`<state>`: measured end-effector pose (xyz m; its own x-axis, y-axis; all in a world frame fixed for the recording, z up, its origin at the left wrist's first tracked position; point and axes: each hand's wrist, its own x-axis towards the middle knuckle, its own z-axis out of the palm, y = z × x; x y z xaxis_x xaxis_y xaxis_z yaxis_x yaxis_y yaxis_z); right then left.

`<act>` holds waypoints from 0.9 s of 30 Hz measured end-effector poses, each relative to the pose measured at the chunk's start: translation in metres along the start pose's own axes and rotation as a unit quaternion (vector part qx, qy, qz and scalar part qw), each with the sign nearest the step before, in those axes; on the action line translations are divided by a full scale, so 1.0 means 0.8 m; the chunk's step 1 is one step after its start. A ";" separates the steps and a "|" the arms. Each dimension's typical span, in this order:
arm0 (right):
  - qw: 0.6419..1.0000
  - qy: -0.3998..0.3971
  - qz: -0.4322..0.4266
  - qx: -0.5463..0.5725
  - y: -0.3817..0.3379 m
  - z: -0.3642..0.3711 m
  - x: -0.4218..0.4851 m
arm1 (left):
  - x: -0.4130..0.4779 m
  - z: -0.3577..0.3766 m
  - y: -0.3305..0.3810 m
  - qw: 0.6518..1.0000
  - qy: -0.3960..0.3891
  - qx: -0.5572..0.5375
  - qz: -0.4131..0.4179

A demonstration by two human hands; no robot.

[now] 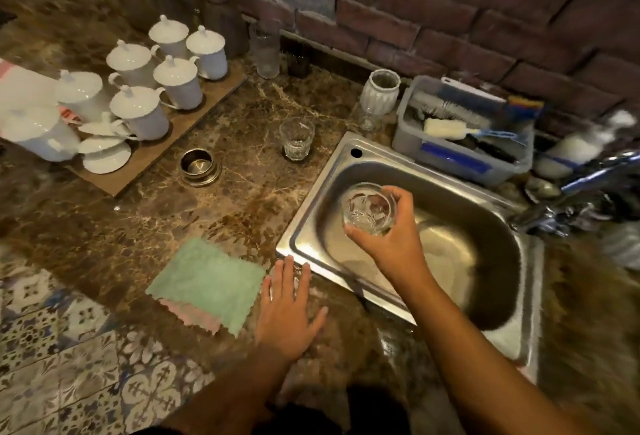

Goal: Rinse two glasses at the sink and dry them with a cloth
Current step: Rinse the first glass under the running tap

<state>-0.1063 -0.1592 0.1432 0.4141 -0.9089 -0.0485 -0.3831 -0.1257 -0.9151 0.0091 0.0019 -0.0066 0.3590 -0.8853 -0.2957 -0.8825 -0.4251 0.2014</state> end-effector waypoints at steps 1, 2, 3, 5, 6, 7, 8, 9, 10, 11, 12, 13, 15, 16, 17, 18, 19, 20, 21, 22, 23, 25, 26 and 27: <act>1.000 0.013 0.001 -0.002 0.001 -0.015 -0.012 | -0.001 -0.003 0.002 1.000 0.004 0.003 0.001; 1.000 0.019 0.003 -0.003 0.002 -0.028 -0.022 | -0.002 -0.008 0.004 1.000 0.012 0.000 -0.004; 1.000 0.024 0.008 -0.003 0.003 -0.039 -0.030 | 0.001 -0.016 0.006 1.000 0.007 -0.010 -0.018; 0.999 0.038 0.012 0.001 0.006 -0.069 -0.054 | 0.005 -0.039 0.029 0.998 -0.011 -0.049 -0.049; 0.999 0.041 0.016 0.000 0.008 -0.083 -0.064 | 0.006 -0.053 0.043 0.995 -0.005 -0.079 -0.064; 0.999 0.045 0.015 0.000 0.009 -0.095 -0.074 | 0.009 -0.064 0.058 0.993 0.015 -0.099 -0.067; 0.999 0.048 0.015 -0.001 0.011 -0.106 -0.082 | 0.011 -0.075 0.073 0.991 0.033 -0.118 -0.056; 0.999 0.047 0.016 0.000 0.014 -0.115 -0.090 | 0.014 -0.083 0.089 0.987 0.045 -0.153 -0.035; 0.999 0.045 0.015 0.000 0.015 -0.124 -0.097 | 0.017 -0.092 0.106 0.978 0.049 -0.202 -0.006; 0.999 0.045 0.014 -0.004 0.017 -0.131 -0.102 | 0.021 -0.101 0.125 0.963 0.040 -0.267 0.016; 0.999 0.044 0.015 -0.007 0.019 -0.139 -0.108 | 0.021 -0.113 0.144 0.939 0.019 -0.344 0.019; 0.999 0.043 0.016 -0.008 0.021 -0.145 -0.113 | 0.021 -0.125 0.164 0.904 -0.009 -0.427 0.008; 0.999 0.039 0.016 -0.006 0.023 -0.157 -0.121 | 0.015 -0.146 0.199 0.812 -0.078 -0.578 -0.026; 0.999 0.039 0.016 -0.005 0.025 -0.163 -0.124 | 0.011 -0.153 0.212 0.759 -0.121 -0.639 -0.035; 0.999 0.040 0.019 -0.004 0.028 -0.168 -0.127 | 0.009 -0.157 0.222 0.715 -0.168 -0.678 -0.033; 0.999 0.041 0.024 -0.001 0.030 -0.173 -0.129 | 0.008 -0.157 0.230 0.683 -0.212 -0.699 -0.021; 0.999 0.044 0.027 0.002 0.031 -0.178 -0.130 | 0.007 -0.154 0.236 0.658 -0.249 -0.711 -0.002; 0.999 0.045 0.027 0.004 0.032 -0.183 -0.131 | 0.006 -0.151 0.241 0.639 -0.279 -0.717 0.013; 0.999 0.044 0.027 0.003 0.033 -0.188 -0.130 | 0.005 -0.148 0.246 0.622 -0.299 -0.724 0.022; 0.999 0.041 0.028 0.001 0.033 -0.194 -0.130 | 0.005 -0.148 0.251 0.609 -0.309 -0.730 0.027; 0.999 0.037 0.028 -0.002 0.034 -0.199 -0.128 | 0.007 -0.147 0.255 0.600 -0.313 -0.735 0.032; 0.999 0.032 0.028 0.000 0.038 -0.208 -0.124 | 0.012 -0.149 0.262 0.598 -0.315 -0.736 0.041; 0.999 0.031 0.029 -0.002 0.041 -0.212 -0.121 | 0.016 -0.149 0.266 0.599 -0.314 -0.735 0.045; 0.999 0.028 0.029 -0.002 0.044 -0.217 -0.118 | 0.021 -0.150 0.270 0.600 -0.315 -0.734 0.047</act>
<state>-0.3021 -0.1469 0.1848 0.3444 -0.9354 -0.0798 -0.4096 -0.0732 -0.9093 -0.1389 -0.1270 0.1441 -0.2662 -0.8673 -0.4207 0.4941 -0.4975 0.7130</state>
